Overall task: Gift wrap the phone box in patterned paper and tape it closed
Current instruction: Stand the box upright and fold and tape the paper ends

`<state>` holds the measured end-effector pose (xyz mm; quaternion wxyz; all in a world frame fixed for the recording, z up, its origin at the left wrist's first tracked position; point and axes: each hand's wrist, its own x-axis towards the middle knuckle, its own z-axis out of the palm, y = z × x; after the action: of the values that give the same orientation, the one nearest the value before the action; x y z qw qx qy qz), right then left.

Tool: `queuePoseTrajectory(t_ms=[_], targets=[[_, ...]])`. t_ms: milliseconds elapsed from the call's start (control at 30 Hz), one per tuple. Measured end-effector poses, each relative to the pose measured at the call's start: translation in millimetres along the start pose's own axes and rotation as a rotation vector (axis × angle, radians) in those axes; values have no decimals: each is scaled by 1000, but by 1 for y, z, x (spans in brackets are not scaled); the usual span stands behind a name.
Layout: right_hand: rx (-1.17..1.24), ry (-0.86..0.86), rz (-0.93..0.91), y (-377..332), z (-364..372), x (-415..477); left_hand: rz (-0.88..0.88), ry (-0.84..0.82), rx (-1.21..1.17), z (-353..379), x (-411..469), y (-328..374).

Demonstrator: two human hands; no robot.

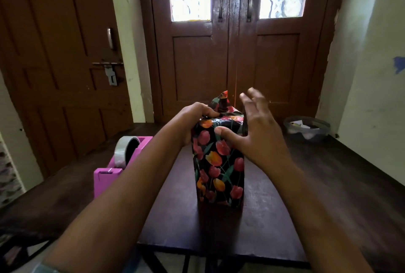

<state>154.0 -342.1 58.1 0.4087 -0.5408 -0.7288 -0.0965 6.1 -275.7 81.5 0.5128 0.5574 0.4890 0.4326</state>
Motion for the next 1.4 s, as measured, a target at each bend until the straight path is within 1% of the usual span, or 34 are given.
queuePoseTrajectory(t_ms=[33,100,233,333,400,467,567,667,767,867,933,1000,1100,1167,1233,1300,1400], targets=[[11,21,-48,-2,-2,2,-2,2,3,1,1,0],[12,7,-105,-8,-1,1,-7,12,2,2,0,1],[42,-3,-86,-15,7,-8,-28,33,27,1,-6,1],[-83,-30,-98,-16,4,-7,-44,-76,20,-4,-14,3],[-189,-66,-105,-17,1,0,-84,-111,-50,-11,-16,0],[-273,-98,-101,-20,-3,5,-102,-71,-95,-17,-19,-6],[-310,-97,-130,-22,-1,9,-65,7,-62,-20,-29,-13],[-272,-102,-141,-26,7,6,-24,36,2,-22,-37,-17],[-288,-97,-135,-26,7,2,16,54,64,-19,-45,-11],[-280,-100,-133,-20,-1,-2,69,-6,140,-14,-55,-9],[-217,-149,-105,-14,-7,-2,121,-44,229,-12,-58,-8],[-205,-185,-99,-8,-11,2,154,-45,273,-11,-54,-5],[-234,-179,-146,-2,-13,9,126,-17,270,-6,-48,5],[-230,-178,-149,2,-10,10,110,-52,305,-3,-42,8],[-183,-149,-133,4,-4,5,112,-63,294,-2,-39,7],[-126,-127,-106,6,-1,2,104,-29,245,-2,-40,2],[-67,-144,-53,4,-2,1,85,2,235,-5,-44,-6]])
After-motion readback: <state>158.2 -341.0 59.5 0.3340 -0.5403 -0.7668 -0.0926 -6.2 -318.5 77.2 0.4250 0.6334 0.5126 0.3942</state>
